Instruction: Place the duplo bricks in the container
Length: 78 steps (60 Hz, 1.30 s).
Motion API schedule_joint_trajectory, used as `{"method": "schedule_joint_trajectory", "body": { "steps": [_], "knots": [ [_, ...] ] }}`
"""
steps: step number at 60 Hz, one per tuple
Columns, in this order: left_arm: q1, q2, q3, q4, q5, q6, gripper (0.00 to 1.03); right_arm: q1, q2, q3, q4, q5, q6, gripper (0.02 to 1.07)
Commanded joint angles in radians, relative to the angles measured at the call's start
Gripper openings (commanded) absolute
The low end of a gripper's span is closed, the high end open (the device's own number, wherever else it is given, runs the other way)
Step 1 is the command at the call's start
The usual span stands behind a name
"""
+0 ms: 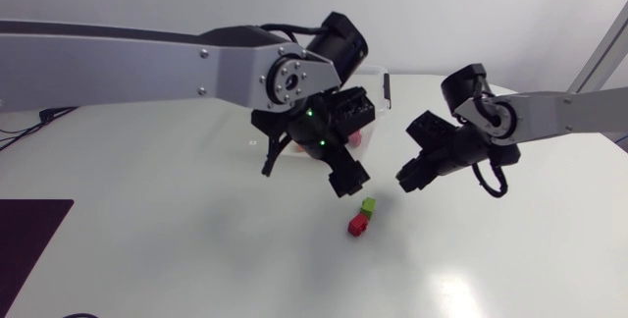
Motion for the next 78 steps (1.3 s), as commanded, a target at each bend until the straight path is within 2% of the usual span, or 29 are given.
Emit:
{"method": "schedule_joint_trajectory", "body": {
  "steps": [1,14,25,40,58,69,74,78],
  "knots": [
    [-0.028,0.058,-0.014,-0.032,0.001,-0.023,0.98,-0.006,-0.055,0.018,-0.039,-0.005,0.025,0.3],
    [-0.052,0.185,0.1,-0.184,0.065,-0.115,0.98,-0.001,-0.129,0.056,-0.089,-0.022,0.062,0.3],
    [-0.063,0.282,0.201,-0.259,0.072,-0.158,0.98,-0.003,-0.161,0.073,-0.108,-0.031,0.077,0.3],
    [-0.08,0.38,0.29,-0.292,0.079,-0.178,0.98,-0.035,-0.176,0.125,-0.118,-0.05,0.102,0.3],
    [-0.1,0.427,0.305,-0.3,0.081,-0.196,0.96,-0.125,-0.169,0.2,-0.071,-0.079,0.183,0.3],
    [-0.108,0.444,0.316,-0.296,0.081,-0.203,0.89,-0.165,-0.169,0.229,-0.043,-0.091,0.226,0.3],
    [-0.112,0.456,0.32,-0.291,0.079,-0.206,0.8,-0.182,-0.173,0.234,-0.031,-0.105,0.237,0.3],
    [-0.114,0.466,0.32,-0.283,0.076,-0.209,0.68,-0.19,-0.176,0.235,-0.028,-0.107,0.24,0.3]
  ]
}}
